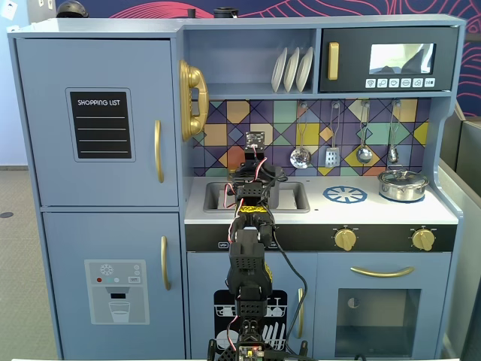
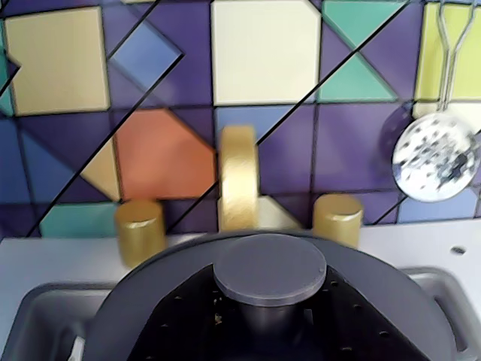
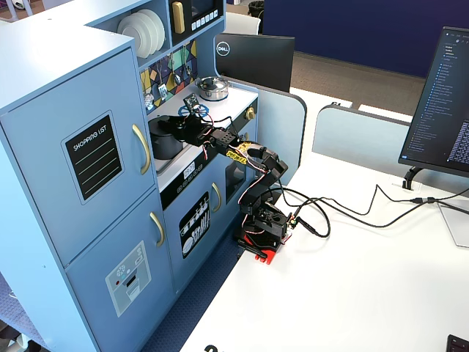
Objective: Pick up the lid from the counter and put it on the gray recipient
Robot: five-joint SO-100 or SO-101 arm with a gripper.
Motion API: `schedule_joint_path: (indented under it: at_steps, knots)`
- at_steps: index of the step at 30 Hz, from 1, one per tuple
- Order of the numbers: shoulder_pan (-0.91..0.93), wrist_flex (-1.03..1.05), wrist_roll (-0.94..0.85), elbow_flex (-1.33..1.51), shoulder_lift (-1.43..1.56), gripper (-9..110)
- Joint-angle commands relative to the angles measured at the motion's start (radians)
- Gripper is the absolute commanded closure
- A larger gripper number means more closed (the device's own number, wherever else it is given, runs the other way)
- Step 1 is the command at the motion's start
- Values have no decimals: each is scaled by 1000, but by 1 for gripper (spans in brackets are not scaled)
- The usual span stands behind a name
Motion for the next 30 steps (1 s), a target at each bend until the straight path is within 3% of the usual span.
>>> schedule_joint_path:
  at_steps: [1, 30]
  knots:
    - [20, -64, -5, -12, -3, 101]
    - [-29, -38, 3, 17, 28, 101]
